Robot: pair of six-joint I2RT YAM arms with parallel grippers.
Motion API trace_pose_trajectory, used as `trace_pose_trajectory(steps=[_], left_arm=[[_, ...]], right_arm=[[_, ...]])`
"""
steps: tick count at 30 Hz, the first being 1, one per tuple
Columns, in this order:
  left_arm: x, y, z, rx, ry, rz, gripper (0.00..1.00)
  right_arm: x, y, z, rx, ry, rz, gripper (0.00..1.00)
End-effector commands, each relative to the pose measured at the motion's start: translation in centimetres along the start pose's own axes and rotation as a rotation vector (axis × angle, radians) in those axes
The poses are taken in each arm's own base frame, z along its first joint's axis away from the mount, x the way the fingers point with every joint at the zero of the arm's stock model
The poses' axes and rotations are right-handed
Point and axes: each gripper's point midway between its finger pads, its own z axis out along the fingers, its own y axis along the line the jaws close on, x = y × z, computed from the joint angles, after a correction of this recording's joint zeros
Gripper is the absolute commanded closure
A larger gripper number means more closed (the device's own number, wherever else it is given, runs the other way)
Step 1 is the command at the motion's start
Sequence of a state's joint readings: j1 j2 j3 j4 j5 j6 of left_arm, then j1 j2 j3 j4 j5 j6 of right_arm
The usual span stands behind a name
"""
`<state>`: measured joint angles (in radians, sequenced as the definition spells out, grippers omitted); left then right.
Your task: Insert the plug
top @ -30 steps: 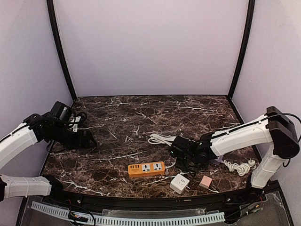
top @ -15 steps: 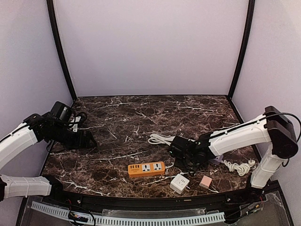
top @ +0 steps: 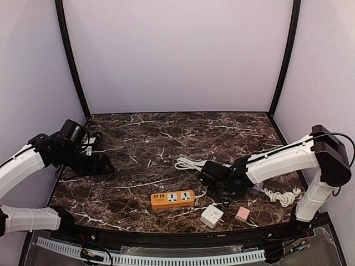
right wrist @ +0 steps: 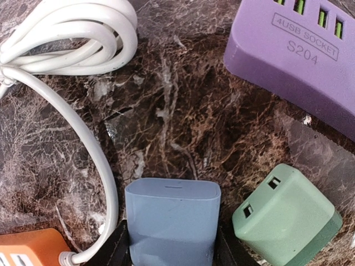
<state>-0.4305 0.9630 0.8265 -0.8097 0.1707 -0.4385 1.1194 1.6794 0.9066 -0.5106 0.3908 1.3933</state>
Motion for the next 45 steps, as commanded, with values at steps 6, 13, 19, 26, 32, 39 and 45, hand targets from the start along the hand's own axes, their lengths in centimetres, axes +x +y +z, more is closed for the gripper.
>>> trace_pose_trajectory(steps=[6, 13, 19, 26, 32, 39, 45], left_arm=[[0.2, -0.3, -0.7, 0.002, 0.013, 0.002, 0.07], [-0.8, 0.1, -2.1, -0.039, -0.04, 0.001, 0.01], [-0.8, 0.1, -2.2, -0.046, -0.023, -0.003, 0.01], [-1.8, -0.7, -2.8, -0.022, -0.044, -0.007, 0.01], [-2.5, -1.1, -3.6, -0.02, -0.063, -0.009, 0.01], [-3.0, -2.9, -4.5, 0.064, -0.06, -0.034, 0.01], [-4.0, -5.4, -5.9, 0.172, -0.072, -0.054, 0.02]], right_arm=[[-0.3, -1.3, -1.4, 0.02, -0.028, -0.116, 0.73], [-2.5, -0.1, -4.1, -0.066, -0.102, -0.195, 0.97], [-4.0, 1.2, -6.6, -0.138, -0.149, -0.262, 1.0], [-5.8, 2.7, -8.4, -0.223, -0.171, -0.331, 1.0], [-7.6, 3.9, -9.7, -0.3, -0.198, -0.388, 1.0], [-10.0, 5.4, -11.9, -0.399, -0.271, -0.485, 1.0], [-11.3, 6.8, -14.6, -0.516, -0.37, -0.6, 1.0]])
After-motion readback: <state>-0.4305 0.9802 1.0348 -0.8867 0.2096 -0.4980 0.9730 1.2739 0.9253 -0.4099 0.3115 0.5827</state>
